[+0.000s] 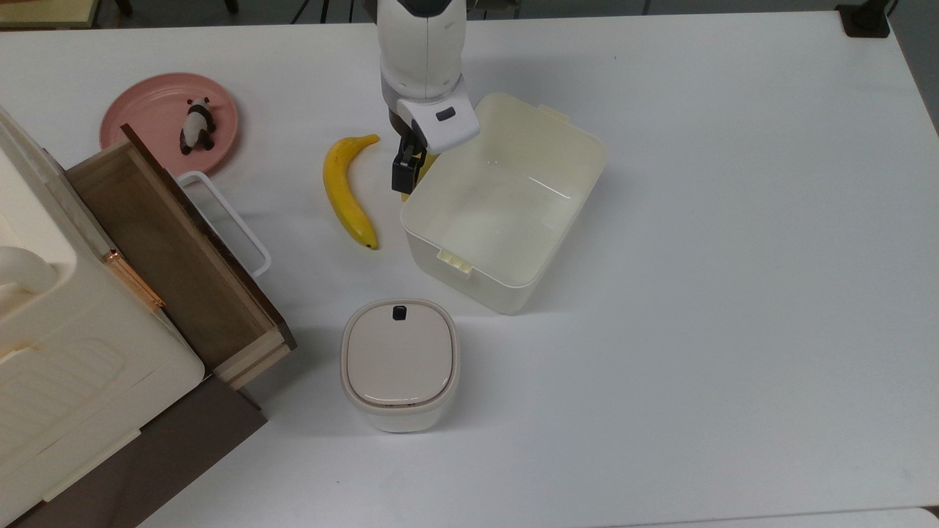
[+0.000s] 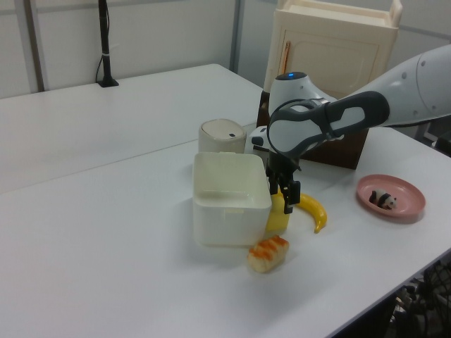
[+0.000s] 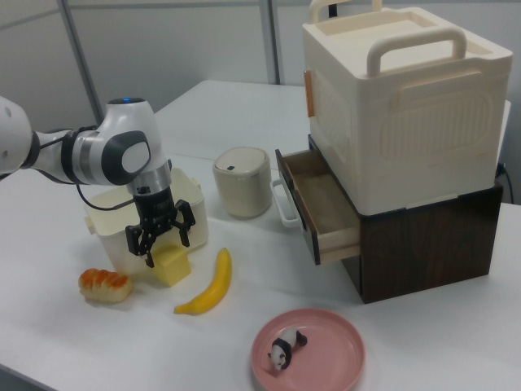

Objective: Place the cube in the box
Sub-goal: 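Lower the gripper around the yellow cube and close on it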

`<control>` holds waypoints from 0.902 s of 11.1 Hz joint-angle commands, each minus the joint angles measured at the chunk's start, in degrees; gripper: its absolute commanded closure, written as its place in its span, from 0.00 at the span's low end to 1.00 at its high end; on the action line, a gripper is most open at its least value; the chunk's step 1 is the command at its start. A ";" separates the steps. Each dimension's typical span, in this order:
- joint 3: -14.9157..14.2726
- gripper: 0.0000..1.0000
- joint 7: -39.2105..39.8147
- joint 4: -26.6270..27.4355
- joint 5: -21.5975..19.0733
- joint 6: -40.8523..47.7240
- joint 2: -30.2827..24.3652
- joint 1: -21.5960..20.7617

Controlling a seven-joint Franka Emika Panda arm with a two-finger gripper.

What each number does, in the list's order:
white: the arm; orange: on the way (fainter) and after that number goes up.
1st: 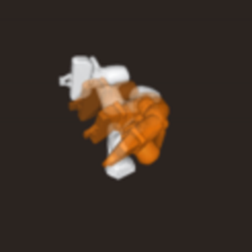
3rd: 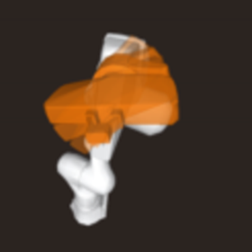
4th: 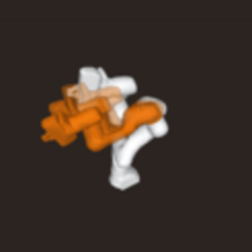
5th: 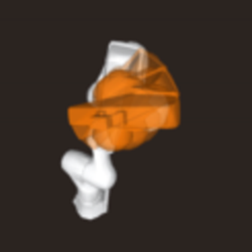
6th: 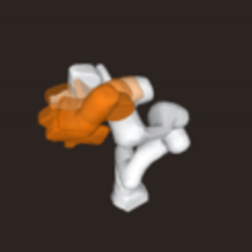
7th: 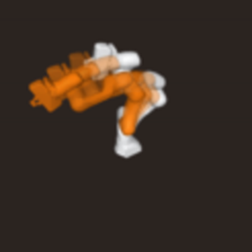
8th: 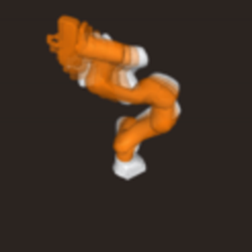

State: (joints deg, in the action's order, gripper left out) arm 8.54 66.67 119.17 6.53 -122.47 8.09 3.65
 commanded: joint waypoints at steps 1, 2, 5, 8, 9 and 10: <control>-0.19 0.00 0.65 0.45 1.99 -1.72 1.31 -0.48; -0.19 0.00 0.65 0.45 2.25 -1.64 1.40 -0.48; -0.10 0.34 0.92 0.45 4.36 -1.64 1.93 -0.48; -0.10 0.59 0.57 0.36 4.36 -1.55 1.84 -0.48; -0.10 0.62 0.57 0.36 4.36 -1.55 1.84 -0.40; -0.10 0.63 0.57 0.36 4.36 -1.55 1.84 -0.40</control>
State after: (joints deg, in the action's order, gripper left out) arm 8.55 66.81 118.94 10.05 -122.54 10.05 3.63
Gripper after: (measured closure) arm 0.441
